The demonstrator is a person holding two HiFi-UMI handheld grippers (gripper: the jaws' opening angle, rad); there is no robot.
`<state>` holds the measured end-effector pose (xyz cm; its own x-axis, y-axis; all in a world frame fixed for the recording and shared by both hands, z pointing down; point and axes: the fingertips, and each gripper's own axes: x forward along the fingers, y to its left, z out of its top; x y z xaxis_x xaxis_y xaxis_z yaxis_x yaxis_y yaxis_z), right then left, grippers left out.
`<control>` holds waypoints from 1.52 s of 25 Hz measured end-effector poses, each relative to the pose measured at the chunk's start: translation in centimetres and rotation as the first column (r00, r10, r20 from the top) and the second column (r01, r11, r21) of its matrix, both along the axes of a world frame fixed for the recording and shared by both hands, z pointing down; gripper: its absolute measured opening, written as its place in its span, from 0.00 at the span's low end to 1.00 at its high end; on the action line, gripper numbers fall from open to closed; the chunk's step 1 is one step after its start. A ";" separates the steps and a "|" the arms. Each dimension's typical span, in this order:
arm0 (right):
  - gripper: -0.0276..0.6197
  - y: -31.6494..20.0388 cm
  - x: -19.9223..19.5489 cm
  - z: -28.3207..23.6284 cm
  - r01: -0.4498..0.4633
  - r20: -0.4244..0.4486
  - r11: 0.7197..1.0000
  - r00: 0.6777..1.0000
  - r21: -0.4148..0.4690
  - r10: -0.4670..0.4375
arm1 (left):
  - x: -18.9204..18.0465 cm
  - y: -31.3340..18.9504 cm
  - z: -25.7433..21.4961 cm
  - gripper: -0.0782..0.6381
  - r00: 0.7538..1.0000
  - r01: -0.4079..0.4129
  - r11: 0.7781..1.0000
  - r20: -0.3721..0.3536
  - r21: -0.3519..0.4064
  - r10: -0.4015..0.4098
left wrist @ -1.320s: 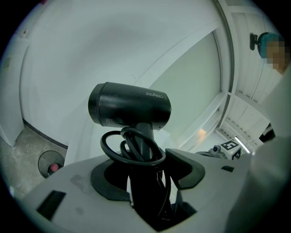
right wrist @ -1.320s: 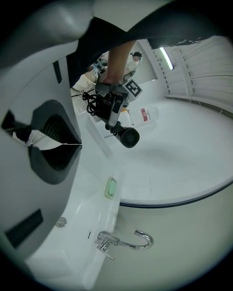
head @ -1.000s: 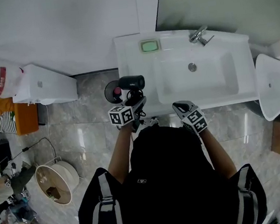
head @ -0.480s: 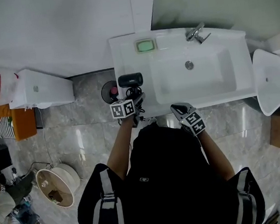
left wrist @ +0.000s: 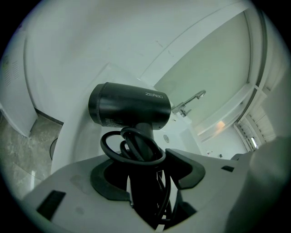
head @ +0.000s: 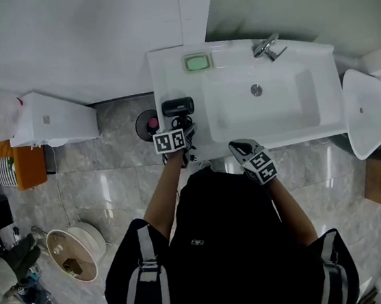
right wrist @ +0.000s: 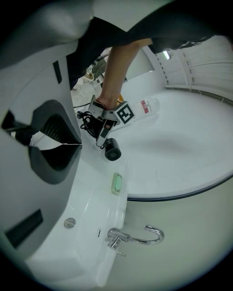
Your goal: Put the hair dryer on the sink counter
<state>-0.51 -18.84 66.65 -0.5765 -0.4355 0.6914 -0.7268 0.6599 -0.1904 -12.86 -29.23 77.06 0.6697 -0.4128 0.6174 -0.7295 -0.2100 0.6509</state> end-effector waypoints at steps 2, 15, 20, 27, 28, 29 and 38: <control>0.14 -0.2 0.0 0.1 -0.002 0.007 1.000 1.000 -0.007 0.002 | -0.2 0.0 0.5 0.44 1.000 0.004 1.000 0.014 -0.011 -0.004; 0.14 -1.4 -1.0 0.1 0.039 0.024 0.999 0.999 -0.011 -0.039 | 0.5 -0.2 2.2 0.44 0.999 0.012 0.998 0.034 -0.056 -0.010; 0.14 -1.3 -0.9 0.0 0.049 0.022 0.999 0.999 -0.008 -0.048 | 0.1 -0.1 2.0 0.44 0.997 0.066 0.996 -0.040 -0.059 -0.068; 0.14 -1.1 -0.6 -0.3 0.059 0.021 0.998 0.998 0.002 -0.059 | -0.3 0.4 1.7 0.45 0.999 0.046 0.999 -0.005 -0.018 -0.046; 0.14 -1.1 -0.6 -0.3 0.060 0.022 0.998 0.998 0.003 -0.060 | -0.4 0.6 1.7 0.45 0.999 0.037 0.999 0.011 -0.013 -0.037; 0.14 -1.1 -0.6 -0.3 0.062 0.024 0.998 0.998 0.003 -0.062 | -0.5 0.7 1.6 0.45 0.999 0.031 0.999 0.024 -0.007 -0.031; 0.14 -0.8 -0.8 -0.8 0.084 0.074 0.996 0.994 0.027 -0.086 | -0.3 1.4 -0.6 0.47 0.999 -0.013 0.998 0.038 0.062 0.011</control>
<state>-1.32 -19.62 65.86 -0.6616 -0.3985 0.6352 -0.6525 0.7234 -0.2259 -13.13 -27.88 76.50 0.6515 -0.4430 0.6159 -0.7506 -0.2582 0.6082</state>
